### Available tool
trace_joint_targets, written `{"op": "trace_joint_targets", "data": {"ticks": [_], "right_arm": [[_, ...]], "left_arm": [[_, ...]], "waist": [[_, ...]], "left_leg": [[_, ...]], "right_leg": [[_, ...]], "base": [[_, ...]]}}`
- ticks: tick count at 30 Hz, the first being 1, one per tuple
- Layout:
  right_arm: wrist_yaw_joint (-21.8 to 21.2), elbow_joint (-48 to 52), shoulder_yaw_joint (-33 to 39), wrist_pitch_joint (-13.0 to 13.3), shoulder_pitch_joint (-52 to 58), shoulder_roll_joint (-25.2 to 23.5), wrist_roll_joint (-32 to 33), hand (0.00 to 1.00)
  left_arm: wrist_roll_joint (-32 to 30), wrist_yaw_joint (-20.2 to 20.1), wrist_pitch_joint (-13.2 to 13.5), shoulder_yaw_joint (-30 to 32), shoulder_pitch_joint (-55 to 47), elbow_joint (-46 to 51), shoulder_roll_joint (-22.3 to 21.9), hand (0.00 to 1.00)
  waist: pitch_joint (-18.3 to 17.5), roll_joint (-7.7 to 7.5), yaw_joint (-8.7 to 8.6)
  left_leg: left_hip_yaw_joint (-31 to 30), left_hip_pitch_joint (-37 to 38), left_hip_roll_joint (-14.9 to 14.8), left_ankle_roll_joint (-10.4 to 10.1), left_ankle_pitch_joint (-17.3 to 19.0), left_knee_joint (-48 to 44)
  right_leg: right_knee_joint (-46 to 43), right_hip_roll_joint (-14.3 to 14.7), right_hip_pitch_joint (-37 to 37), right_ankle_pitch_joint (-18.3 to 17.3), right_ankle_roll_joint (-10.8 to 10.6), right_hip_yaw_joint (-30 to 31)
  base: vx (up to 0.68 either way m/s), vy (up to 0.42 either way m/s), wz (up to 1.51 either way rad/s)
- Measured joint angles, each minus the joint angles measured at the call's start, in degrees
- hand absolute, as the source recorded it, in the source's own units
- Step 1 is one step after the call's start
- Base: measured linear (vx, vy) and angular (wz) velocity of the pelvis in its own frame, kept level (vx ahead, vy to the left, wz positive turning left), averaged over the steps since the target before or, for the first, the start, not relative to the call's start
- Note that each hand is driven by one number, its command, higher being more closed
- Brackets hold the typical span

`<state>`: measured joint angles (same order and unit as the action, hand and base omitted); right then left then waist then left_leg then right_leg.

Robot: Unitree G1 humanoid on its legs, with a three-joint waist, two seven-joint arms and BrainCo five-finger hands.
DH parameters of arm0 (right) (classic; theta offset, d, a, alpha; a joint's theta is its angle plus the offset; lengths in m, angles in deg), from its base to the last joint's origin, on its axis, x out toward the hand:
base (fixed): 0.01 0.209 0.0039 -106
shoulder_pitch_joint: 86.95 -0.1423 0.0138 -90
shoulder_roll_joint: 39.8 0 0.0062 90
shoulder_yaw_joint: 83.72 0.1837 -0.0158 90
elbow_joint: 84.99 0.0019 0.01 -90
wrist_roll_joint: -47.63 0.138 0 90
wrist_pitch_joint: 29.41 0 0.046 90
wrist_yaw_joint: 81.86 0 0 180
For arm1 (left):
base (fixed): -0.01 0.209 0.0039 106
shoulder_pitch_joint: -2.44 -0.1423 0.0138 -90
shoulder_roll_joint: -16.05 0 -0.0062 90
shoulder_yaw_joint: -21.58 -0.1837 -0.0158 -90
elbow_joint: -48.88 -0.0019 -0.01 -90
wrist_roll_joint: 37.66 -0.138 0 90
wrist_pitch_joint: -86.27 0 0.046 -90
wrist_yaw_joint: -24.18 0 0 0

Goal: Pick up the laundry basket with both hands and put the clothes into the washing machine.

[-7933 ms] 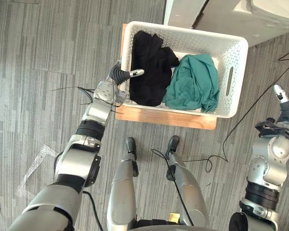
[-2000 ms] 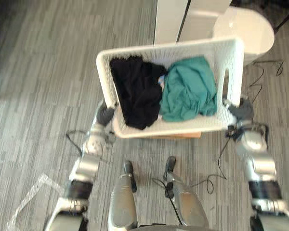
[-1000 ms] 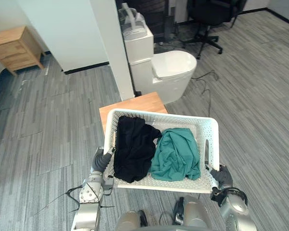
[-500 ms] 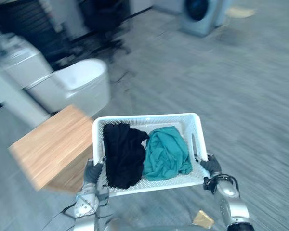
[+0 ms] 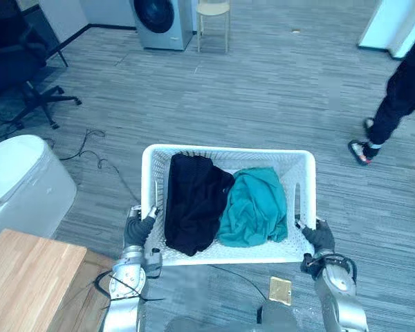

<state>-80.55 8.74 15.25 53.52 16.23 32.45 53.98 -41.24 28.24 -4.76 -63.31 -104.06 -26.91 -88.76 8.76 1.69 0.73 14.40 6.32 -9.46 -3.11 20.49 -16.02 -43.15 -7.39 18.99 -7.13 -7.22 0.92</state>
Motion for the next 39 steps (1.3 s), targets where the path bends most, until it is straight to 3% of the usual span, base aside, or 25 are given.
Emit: {"op": "trace_joint_targets", "data": {"ticks": [2,4,6,7,9,10,12,14,15,16,17,19,20,23,25,26,27,28,30,31,32,33,35,38,39], "right_arm": [[-0.05,-0.14,-0.35,-0.05,0.32,-0.18,-0.20,1.00],[-0.04,0.02,0.23,0.43,0.06,-0.20,-0.19,1.00],[0.01,0.04,2.06,0.53,-0.03,-0.17,-0.17,1.00],[0.10,0.05,2.38,0.55,-0.02,-0.18,-0.16,1.00],[0.51,0.59,2.30,0.77,0.72,-0.09,-0.16,1.00],[1.22,0.84,2.81,0.72,0.34,0.96,-0.19,1.00],[1.77,2.12,3.80,0.39,1.42,1.38,-0.20,1.00],[1.78,5.65,2.03,0.43,4.54,2.06,-0.17,1.00],[1.80,6.98,1.94,0.72,4.53,2.72,-0.17,1.00],[1.81,6.63,1.99,0.72,3.94,3.29,-0.17,1.00],[1.82,6.57,1.98,0.42,3.41,3.60,-0.18,1.00],[2.00,6.59,1.73,0.35,3.23,3.29,-1.19,1.00],[2.04,6.59,1.71,0.35,3.16,3.33,-1.72,1.00],[2.15,6.06,1.69,0.27,2.49,4.09,-2.45,1.00],[2.12,4.73,1.61,0.27,1.75,5.23,-2.44,1.00],[2.08,3.86,1.57,0.28,1.03,5.40,-2.45,1.00],[2.08,0.90,1.04,0.28,-1.03,5.17,-2.52,1.00],[1.93,-1.40,0.66,-0.04,-2.49,4.93,-2.54,1.00],[1.24,-1.64,0.22,-0.16,-3.24,4.07,-2.99,1.00],[0.97,-1.60,0.22,-0.11,-1.92,3.53,-4.03,1.00],[0.94,-1.86,0.33,-0.12,-1.53,2.98,-4.87,1.00],[0.95,-2.17,0.33,-0.12,-1.49,2.53,-4.94,1.00],[0.94,-2.64,0.38,-0.38,-1.03,1.86,-5.46,1.00],[0.92,-2.24,-0.01,-0.28,0.01,1.59,-5.49,1.00],[0.71,-1.57,0.07,-0.17,0.59,1.22,-4.82,1.00]], "left_arm": [[-0.32,0.00,-0.54,-0.14,0.00,0.39,0.87,1.00],[-0.32,0.00,-0.50,-0.65,0.37,1.10,0.83,1.00],[-0.57,-0.11,-1.26,-1.50,2.09,0.72,0.64,1.00],[-0.64,-0.11,-1.28,-1.83,2.31,0.67,0.63,1.00],[-1.35,0.06,-1.31,-2.12,3.08,-0.23,0.17,1.00],[-2.16,0.09,-1.79,-2.08,5.07,-1.91,-1.57,1.00],[-2.63,0.01,-2.51,-3.23,7.25,-4.31,-2.05,1.00],[-2.34,0.02,-1.75,-2.90,3.80,-2.51,-2.57,1.00],[-1.54,0.00,-0.49,-2.78,2.94,-1.98,-2.77,1.00],[-0.96,0.00,0.24,-2.81,2.78,-1.82,-2.82,1.00],[-0.39,0.00,0.19,-2.86,2.69,-1.98,-2.62,1.00],[0.36,-0.01,0.27,-2.83,2.39,-2.48,-2.21,1.00],[0.72,-0.02,0.29,-2.84,2.30,-2.63,-2.08,1.00],[0.98,-0.18,0.29,-2.75,2.31,-3.56,-2.54,1.00],[0.96,-0.30,0.02,-2.73,1.81,-3.63,-3.52,1.00],[0.94,-0.29,0.00,-2.59,1.67,-3.60,-3.70,1.00],[0.71,-0.20,-0.21,-1.77,1.71,-3.67,-3.76,1.00],[0.57,-0.23,-1.10,-0.82,1.99,-3.32,-3.32,1.00],[0.63,-0.22,-1.28,0.34,1.41,-3.48,-3.36,1.00],[0.67,-0.38,-1.24,-0.27,0.19,-3.39,-3.21,1.00],[0.66,-0.38,-1.19,-0.43,-0.43,-3.41,-2.85,1.00],[0.62,-0.39,-1.37,-0.46,-0.35,-3.46,-2.48,1.00],[0.55,-0.38,-2.62,-0.30,-0.56,-3.46,-1.95,1.00],[0.40,-0.30,-2.62,-0.63,-1.26,-3.13,-1.70,1.00],[0.42,-0.31,-2.22,-1.21,-1.25,-2.68,-1.01,1.00]], "waist": [[-0.09,0.00,-1.67],[-0.08,0.22,-2.67],[1.20,2.53,-3.72],[1.41,2.71,-4.54],[1.76,4.28,-5.73],[2.05,7.71,-4.89],[2.35,7.22,-5.16],[2.04,5.57,-5.71],[2.14,6.63,-4.45],[1.85,7.51,-2.87],[2.41,6.74,-1.98],[3.91,4.39,-1.45],[4.19,3.74,-1.36],[4.64,2.40,-0.74],[4.09,3.07,0.13],[3.91,3.37,0.29],[3.67,2.11,0.92],[2.60,0.03,0.16],[2.70,-0.32,0.62],[2.06,-1.39,0.78],[1.82,-2.89,0.38],[1.83,-3.58,-0.12],[2.48,-2.44,-0.79],[2.60,-0.16,-1.57],[2.20,0.32,-2.23]], "left_leg": [[0.08,1.56,0.09,0.01,0.29,1.88],[0.02,2.04,-0.12,-0.33,0.51,3.51],[0.65,5.25,-2.06,-1.57,0.49,6.78],[0.68,7.47,-2.66,-2.42,0.08,8.58],[-0.30,10.78,-4.16,-5.19,0.39,9.33],[-0.61,10.89,-7.56,-6.78,-1.00,6.81],[-4.75,10.54,-7.45,-6.00,-7.78,-0.80],[-6.16,5.13,-9.27,-0.02,-21.46,-20.95],[-7.40,-1.57,-12.20,1.69,-26.15,-35.47],[-7.98,-8.91,-14.44,2.53,-23.90,-50.50],[-7.68,-14.80,-15.11,5.21,-20.79,-59.54],[-4.67,-20.52,-14.18,8.25,-16.68,-61.86],[-3.84,-22.55,-13.52,8.08,-14.99,-60.65],[-2.07,-30.17,-7.67,6.28,-10.80,-42.73],[-2.49,-30.28,-1.98,0.85,-14.14,-12.67],[-3.02,-30.26,-1.33,-0.14,-17.27,-6.94],[-2.36,-28.88,0.90,1.41,-19.91,-6.26],[-1.10,-29.53,2.56,4.06,-17.73,-9.00],[-0.35,-33.37,1.55,4.85,-14.87,-23.55],[-0.14,-29.64,3.82,4.57,-9.74,-21.41],[0.91,-24.54,6.54,8.08,-2.64,-19.86],[1.60,-22.77,7.43,9.13,-1.77,-19.86],[1.35,-14.15,8.55,11.13,-0.17,-16.61],[-0.95,-3.42,8.18,11.10,-0.18,-7.84],[-1.03,-0.06,7.60,11.06,-0.20,-5.53]], "right_leg": [[-3.44,-2.53,3.19,-2.52,4.51,-6.37],[0.71,-2.55,6.64,-3.08,5.04,-10.04],[13.83,-0.22,9.56,-0.21,4.81,-12.15],[21.19,0.73,9.43,3.21,4.77,-12.50],[28.32,3.08,7.29,17.47,6.11,-11.89],[22.80,4.93,8.04,13.26,7.93,-12.74],[9.86,2.64,8.88,6.14,8.43,-13.91],[9.52,3.23,1.71,-3.14,9.19,-14.78],[11.04,5.57,-0.71,-4.69,9.69,-14.65],[12.40,7.87,-3.17,-5.71,11.20,-13.17],[14.90,8.66,-7.40,-6.10,11.36,-12.86],[20.20,8.18,-15.00,-6.58,11.43,-11.30],[21.89,7.83,-17.13,-6.98,11.44,-10.81],[24.42,5.22,-22.50,-10.74,9.84,-9.17],[27.31,2.66,-27.06,-13.01,6.87,-8.34],[28.40,2.40,-28.43,-13.46,6.30,-8.08],[29.72,0.33,-30.20,-13.90,5.64,-6.67],[30.06,-2.20,-30.28,-11.38,3.22,-5.43],[20.74,-3.11,-29.24,-8.67,-0.88,-2.08],[7.81,-4.85,-25.58,-5.94,-3.44,-0.96],[-6.34,-7.50,-20.65,2.59,-3.64,0.30],[-12.69,-8.67,-17.99,6.66,-2.31,0.84],[-28.17,-9.37,-9.34,3.10,3.35,-2.12],[-24.65,-6.07,-4.57,-3.51,5.11,-8.09],[-16.77,-4.93,-2.45,-6.22,5.17,-11.36]], "base": [[0.18,0.018,-0.10],[0.32,-0.040,0.02],[0.49,-0.137,0.17],[0.55,-0.174,0.27],[0.53,-0.180,0.17],[0.58,-0.218,0.05],[0.58,-0.279,0.20],[0.68,-0.363,-0.05],[0.73,-0.269,-0.76],[0.70,-0.160,-0.98],[0.55,-0.097,-0.80],[0.49,-0.045,-0.35],[0.51,0.010,-0.25],[0.52,0.139,-0.19],[0.69,0.304,-0.21],[0.51,0.249,-0.23],[0.52,0.220,-0.16],[0.66,0.317,-0.06],[0.72,0.392,0.08],[0.77,0.421,0.11],[0.63,0.340,0.20],[0.56,0.192,0.30],[0.74,0.159,0.21],[0.63,0.079,0.15],[0.61,-0.003,0.42]]}}
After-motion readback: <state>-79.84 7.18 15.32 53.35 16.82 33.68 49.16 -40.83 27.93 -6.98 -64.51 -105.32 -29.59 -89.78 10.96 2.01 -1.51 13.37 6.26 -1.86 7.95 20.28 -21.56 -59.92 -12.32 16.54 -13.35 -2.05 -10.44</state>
